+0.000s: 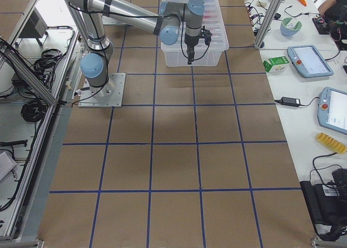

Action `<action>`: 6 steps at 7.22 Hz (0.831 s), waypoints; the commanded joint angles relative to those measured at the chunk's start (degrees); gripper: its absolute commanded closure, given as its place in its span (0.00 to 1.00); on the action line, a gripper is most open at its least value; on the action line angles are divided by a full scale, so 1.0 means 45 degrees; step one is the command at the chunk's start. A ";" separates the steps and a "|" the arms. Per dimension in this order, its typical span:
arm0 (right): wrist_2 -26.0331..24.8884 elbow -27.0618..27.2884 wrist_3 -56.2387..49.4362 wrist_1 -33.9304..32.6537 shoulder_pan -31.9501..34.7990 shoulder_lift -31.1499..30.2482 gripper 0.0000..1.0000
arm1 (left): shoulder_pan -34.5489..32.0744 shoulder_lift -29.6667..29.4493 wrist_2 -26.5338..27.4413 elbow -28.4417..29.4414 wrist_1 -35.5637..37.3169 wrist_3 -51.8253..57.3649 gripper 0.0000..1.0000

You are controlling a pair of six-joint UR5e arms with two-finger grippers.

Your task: Place red block in blue tray from box

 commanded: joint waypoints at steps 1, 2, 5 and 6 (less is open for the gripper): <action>-0.0014 -0.0107 -0.0097 -0.0126 0.0153 0.0013 0.00 | -0.0015 -0.0150 0.0012 0.0166 -0.0088 0.0004 0.00; -0.0034 -0.0282 -0.0234 -0.0223 0.0114 0.0013 0.00 | -0.0015 -0.0113 0.0031 0.0225 -0.0128 -0.0015 0.00; 0.0101 -0.2463 0.0036 0.2106 0.0249 -0.0997 0.00 | 0.0005 0.0004 -0.0008 0.0089 -0.0089 -0.0015 0.00; 0.0064 -0.3051 0.0444 0.3029 0.0714 -0.1370 0.00 | 0.0005 0.0082 -0.0027 0.0050 -0.0070 -0.0015 0.00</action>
